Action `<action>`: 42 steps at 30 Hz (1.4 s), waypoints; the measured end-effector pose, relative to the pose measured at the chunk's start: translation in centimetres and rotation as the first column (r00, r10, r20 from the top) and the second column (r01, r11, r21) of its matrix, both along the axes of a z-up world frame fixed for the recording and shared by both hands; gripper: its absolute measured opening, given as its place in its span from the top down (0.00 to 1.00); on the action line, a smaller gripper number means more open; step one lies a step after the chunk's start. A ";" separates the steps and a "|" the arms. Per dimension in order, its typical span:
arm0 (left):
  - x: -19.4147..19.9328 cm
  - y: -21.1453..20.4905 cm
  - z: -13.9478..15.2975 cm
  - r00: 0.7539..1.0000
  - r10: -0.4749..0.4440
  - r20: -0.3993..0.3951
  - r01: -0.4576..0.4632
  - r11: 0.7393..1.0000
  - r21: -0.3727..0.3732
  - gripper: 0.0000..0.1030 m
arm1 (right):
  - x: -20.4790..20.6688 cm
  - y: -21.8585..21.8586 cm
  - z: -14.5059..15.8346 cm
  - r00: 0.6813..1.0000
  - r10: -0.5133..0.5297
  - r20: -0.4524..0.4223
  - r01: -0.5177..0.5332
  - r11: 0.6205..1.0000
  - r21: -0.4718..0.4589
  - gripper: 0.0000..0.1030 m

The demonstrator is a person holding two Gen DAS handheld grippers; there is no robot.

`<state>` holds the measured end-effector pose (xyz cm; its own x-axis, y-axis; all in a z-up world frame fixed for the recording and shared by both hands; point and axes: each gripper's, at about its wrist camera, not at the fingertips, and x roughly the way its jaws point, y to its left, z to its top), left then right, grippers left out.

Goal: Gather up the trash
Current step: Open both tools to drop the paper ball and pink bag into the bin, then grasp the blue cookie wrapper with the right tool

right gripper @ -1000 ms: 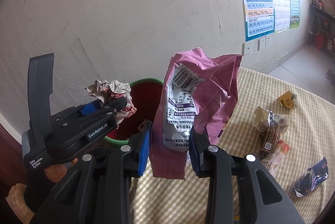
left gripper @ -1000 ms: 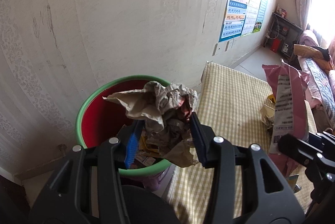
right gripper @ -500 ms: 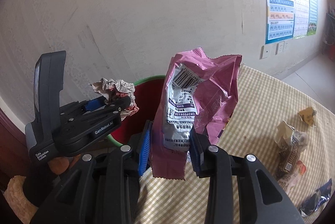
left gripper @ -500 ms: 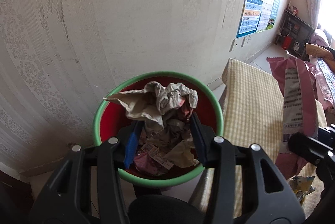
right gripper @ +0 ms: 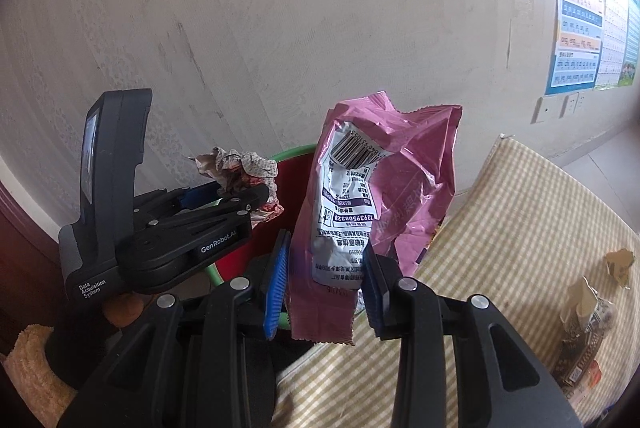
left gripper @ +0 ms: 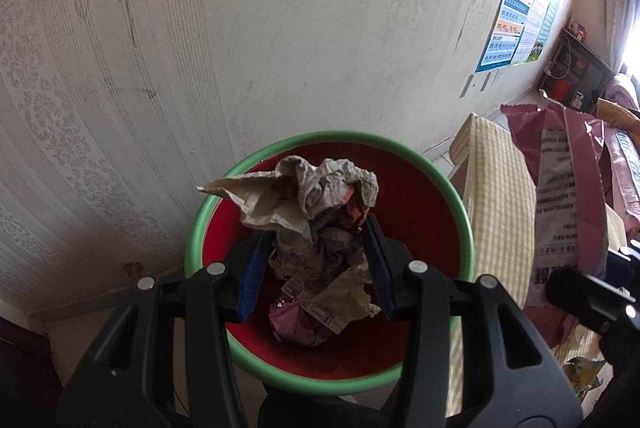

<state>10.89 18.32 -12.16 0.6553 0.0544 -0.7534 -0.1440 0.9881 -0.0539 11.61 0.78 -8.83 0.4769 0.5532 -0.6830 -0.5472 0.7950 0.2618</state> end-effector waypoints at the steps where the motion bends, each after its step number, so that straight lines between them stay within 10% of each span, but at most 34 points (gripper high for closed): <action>1: 0.3 0.2 -0.1 1.000 0.004 -0.001 -0.004 1.000 0.001 0.57 | 0.3 0.2 -0.1 1.000 0.002 -0.005 -0.002 1.000 -0.001 0.67; 17: 1.8 1.9 -1.0 0.998 0.064 -0.015 -0.064 0.997 0.032 0.30 | 2.6 2.0 -1.3 1.000 0.022 -0.016 -0.022 1.000 0.020 0.45; 29: -0.9 -2.2 1.1 1.000 -0.014 0.020 0.014 1.000 0.016 0.30 | -3.0 -10.0 -0.5 0.973 -0.232 -0.005 0.232 0.973 -0.006 0.43; 33: -2.3 -6.2 1.4 0.995 -0.098 0.022 0.099 0.995 -0.023 0.30 | -5.7 -19.0 -0.9 0.867 -0.498 0.021 0.499 0.865 -0.055 0.38; 36: -3.0 -9.6 1.0 0.985 -0.173 -0.001 0.173 0.983 -0.057 0.30 | -7.2 -26.7 -2.6 0.718 -0.695 -0.036 0.692 0.718 -0.068 0.38; 42: -4.3 -16.5 0.9 0.949 -0.314 -0.026 0.310 0.946 -0.093 0.30 | -8.9 -35.9 -7.6 0.502 -0.842 -0.195 0.850 0.523 -0.070 0.34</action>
<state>6.63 1.82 -11.25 0.5985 -0.2141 -0.7720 0.1668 0.9758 -0.1414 2.71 -35.14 -16.39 0.5998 -0.0232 -0.7998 0.4428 0.8422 0.3077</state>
